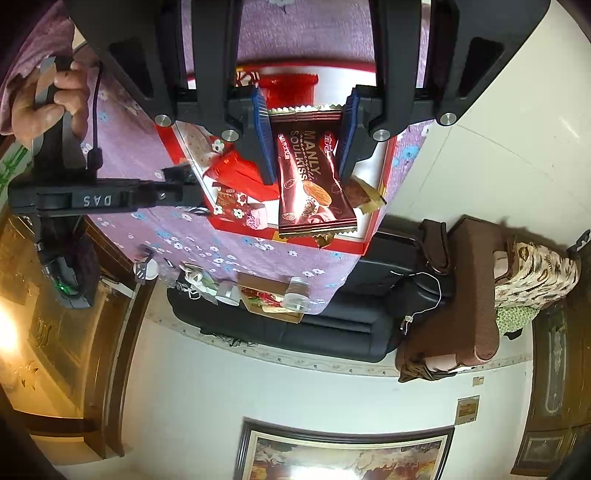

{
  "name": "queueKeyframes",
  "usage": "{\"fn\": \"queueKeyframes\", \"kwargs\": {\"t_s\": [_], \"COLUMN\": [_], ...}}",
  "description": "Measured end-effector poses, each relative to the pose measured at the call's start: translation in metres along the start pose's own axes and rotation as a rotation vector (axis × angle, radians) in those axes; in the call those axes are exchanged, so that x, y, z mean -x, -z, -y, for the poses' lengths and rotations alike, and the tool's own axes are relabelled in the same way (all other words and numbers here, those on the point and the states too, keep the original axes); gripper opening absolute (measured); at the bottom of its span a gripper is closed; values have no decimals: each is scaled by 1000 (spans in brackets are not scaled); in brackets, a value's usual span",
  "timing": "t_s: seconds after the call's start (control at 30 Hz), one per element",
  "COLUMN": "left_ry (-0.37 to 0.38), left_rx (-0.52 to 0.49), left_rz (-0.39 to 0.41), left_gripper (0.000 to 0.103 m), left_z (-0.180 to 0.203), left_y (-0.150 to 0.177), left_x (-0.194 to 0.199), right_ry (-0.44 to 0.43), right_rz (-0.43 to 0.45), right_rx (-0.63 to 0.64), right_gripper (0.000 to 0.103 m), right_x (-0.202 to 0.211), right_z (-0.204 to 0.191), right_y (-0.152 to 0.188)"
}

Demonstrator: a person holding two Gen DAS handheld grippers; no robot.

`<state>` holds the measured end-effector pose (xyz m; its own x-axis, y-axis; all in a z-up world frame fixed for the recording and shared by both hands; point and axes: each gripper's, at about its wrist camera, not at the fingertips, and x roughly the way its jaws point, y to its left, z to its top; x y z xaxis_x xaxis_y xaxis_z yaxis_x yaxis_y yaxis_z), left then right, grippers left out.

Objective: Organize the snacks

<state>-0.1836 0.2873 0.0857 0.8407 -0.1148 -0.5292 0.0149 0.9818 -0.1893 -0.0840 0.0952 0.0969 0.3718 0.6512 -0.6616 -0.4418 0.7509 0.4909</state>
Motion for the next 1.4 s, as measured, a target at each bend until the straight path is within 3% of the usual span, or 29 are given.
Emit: {"fn": "queueKeyframes", "kwargs": {"t_s": [0.83,1.0,1.07,1.13,1.17,1.23,1.33,1.4], "left_ry": [-36,-58,-94,-133,-158,-201,-267,-310], "left_rx": [-82,-89,-90,-104,-109,-115,-136,-163], "left_rz": [-86,-106,-110,-114,-111,-94,-32,-4], "left_gripper": [30,30,31,40,45,69,83,85], "left_z": [24,28,29,32,34,36,43,51], "left_y": [-14,-13,-13,-13,-12,-13,-16,-17], "left_x": [-70,-82,-85,-87,-86,-83,-69,-60], "right_ry": [-11,16,69,103,98,98,113,103], "right_rz": [-33,-21,-2,26,34,61,110,136], "right_rx": [-53,-44,-14,18,26,29,43,53], "right_gripper": [26,28,29,34,43,57,60,60], "right_x": [-40,-45,-45,-43,-41,-34,-19,-9], "right_z": [26,28,25,23,23,24,25,25], "right_y": [-24,-27,-27,-27,-26,-25,-22,-18]}}
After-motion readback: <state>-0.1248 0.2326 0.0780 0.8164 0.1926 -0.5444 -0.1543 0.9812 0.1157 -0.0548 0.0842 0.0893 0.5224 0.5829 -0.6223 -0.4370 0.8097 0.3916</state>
